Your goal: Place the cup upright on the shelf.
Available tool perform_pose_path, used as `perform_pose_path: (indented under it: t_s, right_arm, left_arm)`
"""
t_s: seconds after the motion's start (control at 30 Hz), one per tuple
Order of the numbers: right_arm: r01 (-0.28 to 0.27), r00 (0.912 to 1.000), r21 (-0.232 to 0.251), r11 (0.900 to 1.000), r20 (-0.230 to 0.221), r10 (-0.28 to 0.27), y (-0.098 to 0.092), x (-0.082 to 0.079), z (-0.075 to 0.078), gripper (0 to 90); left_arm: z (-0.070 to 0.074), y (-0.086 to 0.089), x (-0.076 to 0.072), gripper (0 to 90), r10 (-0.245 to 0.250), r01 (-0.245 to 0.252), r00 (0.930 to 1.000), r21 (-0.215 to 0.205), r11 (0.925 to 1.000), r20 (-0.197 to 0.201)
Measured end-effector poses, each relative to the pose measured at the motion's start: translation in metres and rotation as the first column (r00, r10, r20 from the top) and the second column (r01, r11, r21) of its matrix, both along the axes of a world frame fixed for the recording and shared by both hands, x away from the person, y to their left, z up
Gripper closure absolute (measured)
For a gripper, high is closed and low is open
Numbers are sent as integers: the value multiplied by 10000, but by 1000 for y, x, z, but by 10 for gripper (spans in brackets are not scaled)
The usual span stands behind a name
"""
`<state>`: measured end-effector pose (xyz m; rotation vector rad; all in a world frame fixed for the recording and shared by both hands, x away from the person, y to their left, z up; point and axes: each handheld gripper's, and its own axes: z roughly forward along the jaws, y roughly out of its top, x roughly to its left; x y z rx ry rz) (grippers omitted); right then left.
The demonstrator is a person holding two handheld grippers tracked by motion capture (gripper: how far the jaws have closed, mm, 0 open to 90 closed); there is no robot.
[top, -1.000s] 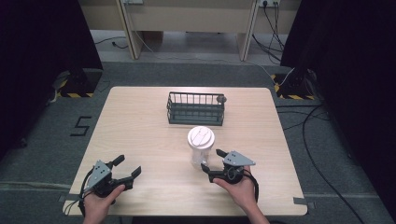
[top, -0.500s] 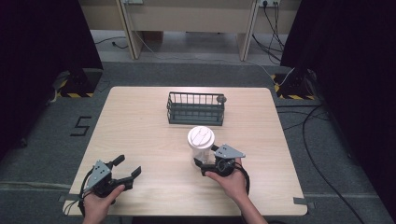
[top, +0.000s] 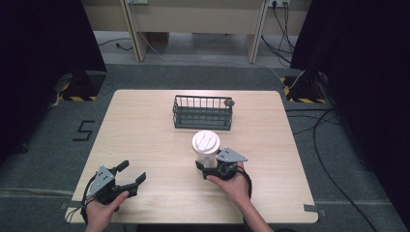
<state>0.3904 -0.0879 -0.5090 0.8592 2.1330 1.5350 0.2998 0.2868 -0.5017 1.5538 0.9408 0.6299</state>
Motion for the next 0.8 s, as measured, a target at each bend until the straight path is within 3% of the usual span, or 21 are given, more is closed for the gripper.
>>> perform_pose_path:
  t_s: [0.43,0.8]
  right_arm:
    - [-31,9994,-43,10000,333,32,1,-2,-1,182]
    - [49,9984,123,9999,564,-56,3,-1,11,183]
  left_arm:
    - [0,0,0,151,-20,20,10000,-6,10000,-12]
    - [0,0,0,151,-39,39,10000,-3,10000,-9]
